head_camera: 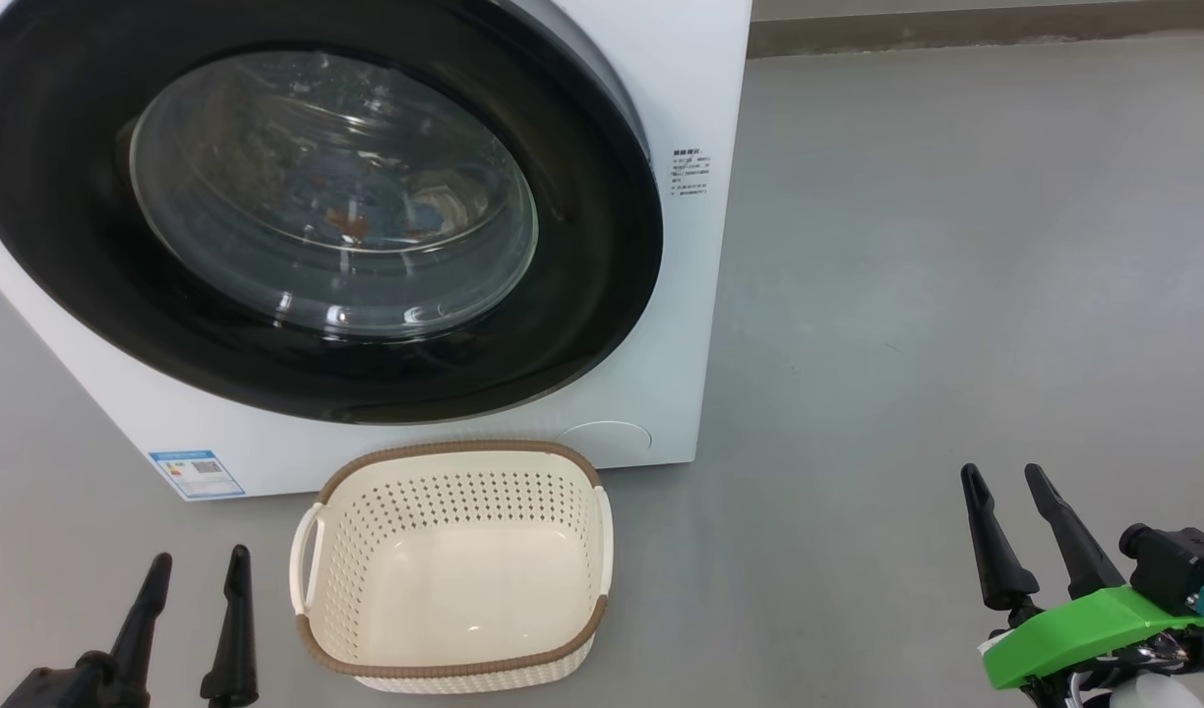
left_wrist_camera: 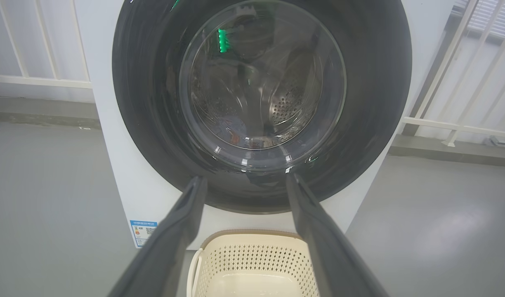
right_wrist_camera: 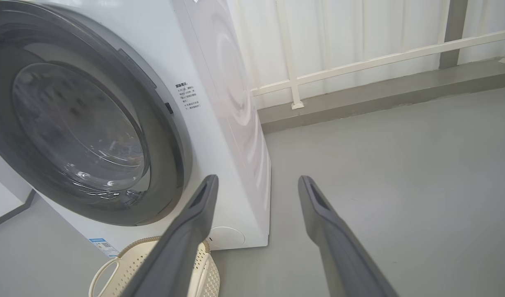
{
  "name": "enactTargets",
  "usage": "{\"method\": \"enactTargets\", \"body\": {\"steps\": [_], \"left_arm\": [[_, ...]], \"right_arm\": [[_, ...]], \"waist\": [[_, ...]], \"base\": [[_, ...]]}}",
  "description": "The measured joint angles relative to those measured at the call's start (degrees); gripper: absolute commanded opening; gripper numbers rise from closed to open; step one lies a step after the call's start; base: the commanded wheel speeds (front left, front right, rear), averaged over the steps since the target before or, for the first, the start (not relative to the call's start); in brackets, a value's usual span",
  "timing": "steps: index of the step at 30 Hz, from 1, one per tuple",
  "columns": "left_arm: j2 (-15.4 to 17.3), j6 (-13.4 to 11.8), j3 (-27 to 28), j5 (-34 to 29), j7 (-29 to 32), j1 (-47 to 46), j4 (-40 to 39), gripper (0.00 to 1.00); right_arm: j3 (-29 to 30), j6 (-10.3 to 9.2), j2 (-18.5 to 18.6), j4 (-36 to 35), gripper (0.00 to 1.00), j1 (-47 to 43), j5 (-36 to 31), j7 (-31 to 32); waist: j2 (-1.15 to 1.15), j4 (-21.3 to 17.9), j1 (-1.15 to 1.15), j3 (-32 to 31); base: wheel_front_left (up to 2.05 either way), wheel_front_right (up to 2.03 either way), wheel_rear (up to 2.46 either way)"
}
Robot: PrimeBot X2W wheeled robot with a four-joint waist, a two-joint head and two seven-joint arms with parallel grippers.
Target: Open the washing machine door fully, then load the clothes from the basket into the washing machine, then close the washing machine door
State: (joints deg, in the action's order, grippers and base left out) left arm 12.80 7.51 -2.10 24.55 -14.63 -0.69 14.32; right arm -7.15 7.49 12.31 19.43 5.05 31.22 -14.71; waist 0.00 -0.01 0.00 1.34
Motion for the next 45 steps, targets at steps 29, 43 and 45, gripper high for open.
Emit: {"method": "enactTargets", "body": {"steps": [29,43,45], "left_arm": [[-3.88,-0.01,-1.01,4.98,1.64,2.23,4.33,0.0],[-4.81,-0.08,-0.04,12.44,4.12,2.03,3.96,0.0],[-4.85,-0.08,0.09,13.28,4.35,2.03,3.9,0.0]], "right_arm": [[0.14,0.0,-3.83,4.33,0.0,-3.15,4.55,1.6],[1.88,0.0,-4.75,3.46,0.0,-3.12,11.33,4.08],[2.09,0.0,-4.78,3.36,0.0,-3.11,12.1,4.35]], "waist": [[0.0,0.72,0.01,-0.16],[0.0,0.62,0.01,-0.29],[0.0,0.61,0.01,-0.32]], "base": [[0.0,0.0,0.0],[0.0,0.0,0.0],[0.0,0.0,0.0]]}}
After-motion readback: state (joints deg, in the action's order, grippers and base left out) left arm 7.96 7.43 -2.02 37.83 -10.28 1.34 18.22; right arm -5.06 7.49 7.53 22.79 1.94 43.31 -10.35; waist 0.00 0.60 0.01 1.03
